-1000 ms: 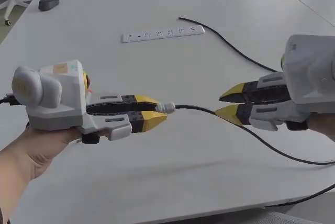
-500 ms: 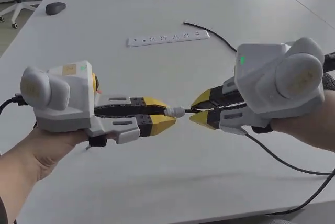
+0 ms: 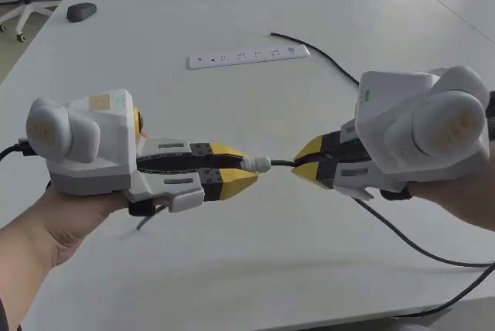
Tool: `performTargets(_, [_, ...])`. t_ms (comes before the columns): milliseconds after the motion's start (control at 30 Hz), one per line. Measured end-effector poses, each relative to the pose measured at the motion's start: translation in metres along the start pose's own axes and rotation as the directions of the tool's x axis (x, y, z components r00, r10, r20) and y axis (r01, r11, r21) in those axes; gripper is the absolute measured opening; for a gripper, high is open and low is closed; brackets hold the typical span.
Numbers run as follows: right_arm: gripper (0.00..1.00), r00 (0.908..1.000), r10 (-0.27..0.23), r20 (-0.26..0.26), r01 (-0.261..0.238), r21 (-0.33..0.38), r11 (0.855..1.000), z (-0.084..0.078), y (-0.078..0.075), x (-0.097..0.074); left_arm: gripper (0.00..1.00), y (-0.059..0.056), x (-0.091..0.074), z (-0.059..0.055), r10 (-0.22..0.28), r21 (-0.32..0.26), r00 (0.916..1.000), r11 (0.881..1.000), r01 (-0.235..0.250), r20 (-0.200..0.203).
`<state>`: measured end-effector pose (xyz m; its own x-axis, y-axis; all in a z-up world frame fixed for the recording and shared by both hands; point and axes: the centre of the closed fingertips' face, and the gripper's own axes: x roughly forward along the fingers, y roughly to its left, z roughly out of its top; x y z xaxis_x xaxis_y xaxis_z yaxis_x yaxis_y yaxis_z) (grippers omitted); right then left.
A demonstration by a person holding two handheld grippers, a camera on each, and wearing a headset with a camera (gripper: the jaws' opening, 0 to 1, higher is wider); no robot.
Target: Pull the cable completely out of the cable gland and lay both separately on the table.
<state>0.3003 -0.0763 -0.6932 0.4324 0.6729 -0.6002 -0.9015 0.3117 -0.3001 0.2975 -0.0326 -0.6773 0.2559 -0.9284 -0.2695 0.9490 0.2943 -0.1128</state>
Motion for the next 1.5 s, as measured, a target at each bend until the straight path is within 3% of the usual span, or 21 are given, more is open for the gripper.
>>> performTargets(433, [0.0, 0.9927, -0.083, -0.088, 0.094, 0.133, 0.987, -0.057, -0.016, -0.027, 0.15, 0.006, -0.006, 0.001, 0.018, 0.001, 0.9998, 1.0, -0.018, 0.011])
performTargets(800, [0.0, 0.982, -0.103, -0.158, 0.136, 0.214, 0.967, -0.098, -0.018, -0.042, 0.15, 0.006, -0.007, 0.0, 0.018, 0.002, 0.9998, 1.0, -0.018, 0.007])
performTargets(1000, [0.0, 0.9733, -0.094, -0.209, 0.14, 0.215, 0.967, -0.118, -0.013, -0.039, 0.15, 0.005, -0.006, -0.002, 0.014, 0.003, 0.9999, 1.0, -0.014, 0.0])
performTargets(1100, [0.0, 0.9598, -0.095, -0.264, 0.148, 0.189, 0.971, -0.13, -0.012, -0.039, 0.15, 0.004, -0.007, -0.004, 0.015, 0.004, 0.9999, 1.0, -0.015, -0.005])
performTargets(1300, [0.0, 0.9529, -0.091, -0.29, 0.156, 0.21, 0.965, -0.143, -0.013, -0.037, 0.15, 0.005, -0.01, -0.005, 0.023, -0.003, 0.9997, 1.0, -0.023, -0.006])
performTargets(1500, [0.0, 0.9539, -0.075, -0.291, 0.145, 0.227, 0.963, -0.143, -0.011, -0.035, 0.15, 0.006, -0.011, -0.005, 0.024, -0.004, 0.9997, 1.0, -0.024, -0.006])
